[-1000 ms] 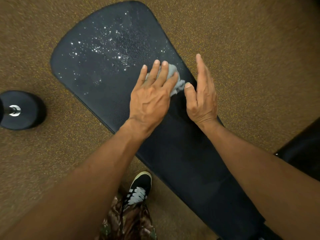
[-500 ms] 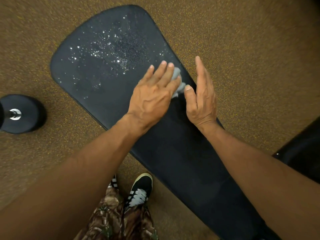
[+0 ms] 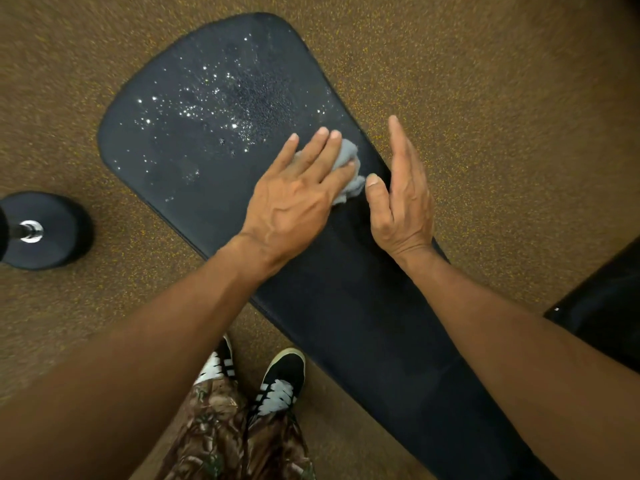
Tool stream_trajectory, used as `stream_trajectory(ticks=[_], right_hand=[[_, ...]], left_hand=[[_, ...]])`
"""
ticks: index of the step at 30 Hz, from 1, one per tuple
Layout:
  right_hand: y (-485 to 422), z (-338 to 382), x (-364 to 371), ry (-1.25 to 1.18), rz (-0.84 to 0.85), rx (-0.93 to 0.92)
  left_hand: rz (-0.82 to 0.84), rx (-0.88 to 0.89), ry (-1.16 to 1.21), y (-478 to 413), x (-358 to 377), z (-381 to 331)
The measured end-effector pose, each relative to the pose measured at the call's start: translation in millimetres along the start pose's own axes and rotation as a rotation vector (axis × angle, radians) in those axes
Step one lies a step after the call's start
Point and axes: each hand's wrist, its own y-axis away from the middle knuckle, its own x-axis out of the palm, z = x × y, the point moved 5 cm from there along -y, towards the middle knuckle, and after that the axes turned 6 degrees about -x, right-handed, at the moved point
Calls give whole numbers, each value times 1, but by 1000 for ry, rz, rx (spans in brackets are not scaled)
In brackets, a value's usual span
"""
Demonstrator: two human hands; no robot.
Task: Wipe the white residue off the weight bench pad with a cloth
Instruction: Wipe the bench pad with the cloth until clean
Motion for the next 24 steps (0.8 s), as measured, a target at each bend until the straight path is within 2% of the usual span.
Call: stream_trajectory(ticks=[3, 7, 10, 16, 22, 24], right_hand=[[0, -1, -1, -10, -13, 12], [0, 0, -1, -30, -29, 17], [0, -1, 0, -39, -24, 11], [0, 0, -1, -33, -26, 10], [0, 1, 0, -29, -15, 0], [0, -1, 0, -30, -16, -6]], left_hand=[[-37, 75, -54, -1, -8, 20], [-28, -66, -86, -36, -1, 25], [-16, -93, -40, -43, 5, 12], [10, 135, -51, -18, -6, 25], [-5, -106, -93, -42, 6, 15], [4, -114, -71, -39, 11, 1]])
